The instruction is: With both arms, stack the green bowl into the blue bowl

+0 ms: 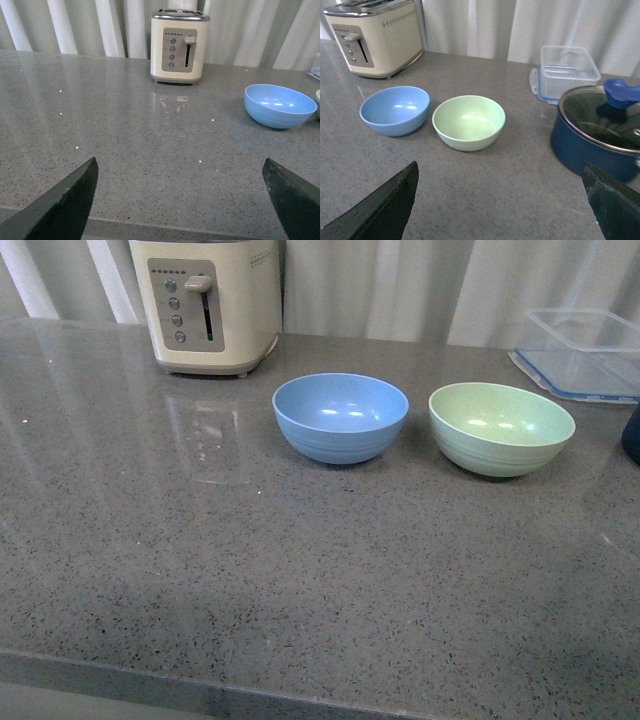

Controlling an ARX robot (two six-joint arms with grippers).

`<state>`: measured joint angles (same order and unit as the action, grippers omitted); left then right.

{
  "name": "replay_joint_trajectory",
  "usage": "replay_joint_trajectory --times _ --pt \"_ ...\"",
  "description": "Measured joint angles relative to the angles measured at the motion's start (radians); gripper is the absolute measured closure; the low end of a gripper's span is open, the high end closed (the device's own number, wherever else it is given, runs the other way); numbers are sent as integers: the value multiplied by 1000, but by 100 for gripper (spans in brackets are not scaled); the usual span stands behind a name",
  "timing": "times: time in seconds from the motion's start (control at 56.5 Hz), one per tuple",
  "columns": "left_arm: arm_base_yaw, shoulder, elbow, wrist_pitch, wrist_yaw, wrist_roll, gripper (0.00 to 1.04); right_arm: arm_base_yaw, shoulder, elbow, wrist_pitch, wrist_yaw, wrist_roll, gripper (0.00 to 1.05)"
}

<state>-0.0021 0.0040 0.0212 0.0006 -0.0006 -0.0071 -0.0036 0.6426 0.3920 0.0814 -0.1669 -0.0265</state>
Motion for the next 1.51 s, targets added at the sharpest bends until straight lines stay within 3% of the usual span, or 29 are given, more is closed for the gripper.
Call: replay_joint_trajectory --times 0.336,0.478,0.85,1.027,1.417,1.505 --pt "0 0 0 0 0 2 7 69 756 598 -191 91 130 10" --pt "0 0 0 0 0 2 7 80 1032 820 -274 174 174 10" --pt "0 0 0 0 0 2 7 108 1260 941 -290 261 199 10" --pt "0 0 0 0 0 2 7 122 1310 959 -302 294 200 45" --pt "0 0 0 0 0 2 7 109 1333 969 -314 304 208 96" --pt "0 0 0 0 0 2 7 109 1316 969 -308 297 214 104"
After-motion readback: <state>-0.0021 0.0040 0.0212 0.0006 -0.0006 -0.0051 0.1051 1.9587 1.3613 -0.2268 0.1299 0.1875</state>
